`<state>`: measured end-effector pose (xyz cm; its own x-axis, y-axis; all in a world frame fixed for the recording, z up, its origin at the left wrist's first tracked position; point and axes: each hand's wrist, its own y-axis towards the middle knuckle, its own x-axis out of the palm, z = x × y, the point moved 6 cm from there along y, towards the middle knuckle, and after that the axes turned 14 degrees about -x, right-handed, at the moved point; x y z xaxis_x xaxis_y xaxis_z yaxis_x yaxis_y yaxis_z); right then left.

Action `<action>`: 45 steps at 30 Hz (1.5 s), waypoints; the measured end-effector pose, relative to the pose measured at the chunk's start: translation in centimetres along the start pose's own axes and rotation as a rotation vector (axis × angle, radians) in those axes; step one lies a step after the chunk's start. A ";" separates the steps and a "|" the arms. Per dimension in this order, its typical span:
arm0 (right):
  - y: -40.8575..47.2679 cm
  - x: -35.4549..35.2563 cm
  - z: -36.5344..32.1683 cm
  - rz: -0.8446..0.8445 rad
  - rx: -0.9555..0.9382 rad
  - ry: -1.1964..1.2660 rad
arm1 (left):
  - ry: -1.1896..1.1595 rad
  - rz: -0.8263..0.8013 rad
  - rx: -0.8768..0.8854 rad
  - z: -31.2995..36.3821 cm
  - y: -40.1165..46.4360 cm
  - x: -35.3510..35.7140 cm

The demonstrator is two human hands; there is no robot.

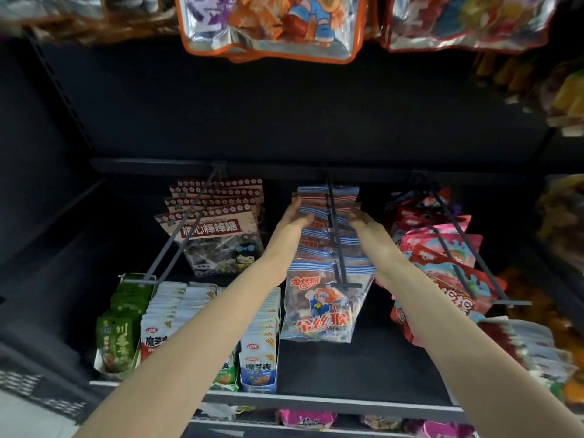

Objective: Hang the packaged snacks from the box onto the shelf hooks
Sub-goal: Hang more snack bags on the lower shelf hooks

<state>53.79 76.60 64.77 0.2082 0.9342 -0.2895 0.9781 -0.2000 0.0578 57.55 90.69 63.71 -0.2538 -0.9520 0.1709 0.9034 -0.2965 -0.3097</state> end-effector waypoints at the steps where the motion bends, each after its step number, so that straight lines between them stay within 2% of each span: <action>1: 0.1 -0.1 0.0 0.016 -0.008 0.006 | -0.043 -0.001 -0.014 -0.2 0.3 -0.1; 5: 1.0 -0.1 0.0 0.043 -0.010 -0.003 | -0.095 0.017 -0.034 -0.2 0.8 -0.2; 12: 2.2 0.6 -0.6 0.093 -0.051 0.044 | -0.049 0.121 -0.023 0.5 1.2 -0.1; 16: 1.5 -0.1 -1.0 0.124 -0.134 -0.091 | 0.292 0.257 0.240 1.7 -0.5 -0.7; 18: 1.1 -0.6 -1.2 0.153 -0.200 -0.135 | 0.469 0.224 0.369 2.2 -1.4 -0.5; 21: 0.5 -0.9 -1.2 0.124 -0.236 -0.161 | 0.682 0.149 0.377 2.3 -2.2 0.2; 26: -0.8 -1.0 -1.6 0.075 -0.282 -0.230 | 0.924 0.288 0.382 3.4 -2.3 1.0; 31: -1.9 -1.4 -1.8 0.086 -0.267 -0.333 | 0.929 0.416 0.343 4.1 -2.3 1.5; 35: -2.2 -0.7 -1.5 0.000 -0.246 -0.361 | 0.954 0.439 0.308 4.3 -1.6 1.9; 39: -2.2 -0.7 -1.5 -0.005 -0.244 -0.384 | 0.955 0.483 0.307 4.4 -2.0 2.0; 42: -2.5 -0.9 -1.5 0.043 -0.242 -0.372 | 0.839 0.542 0.329 4.2 -3.6 1.3; 45: -3.2 -1.6 -1.3 0.056 -0.206 -0.418 | 0.705 0.545 0.224 2.3 -4.9 0.1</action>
<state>50.35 76.14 66.32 0.2829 0.7163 -0.6379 0.9545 -0.1451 0.2604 53.90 92.23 67.37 0.1414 -0.8032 -0.5787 0.9871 0.1586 0.0211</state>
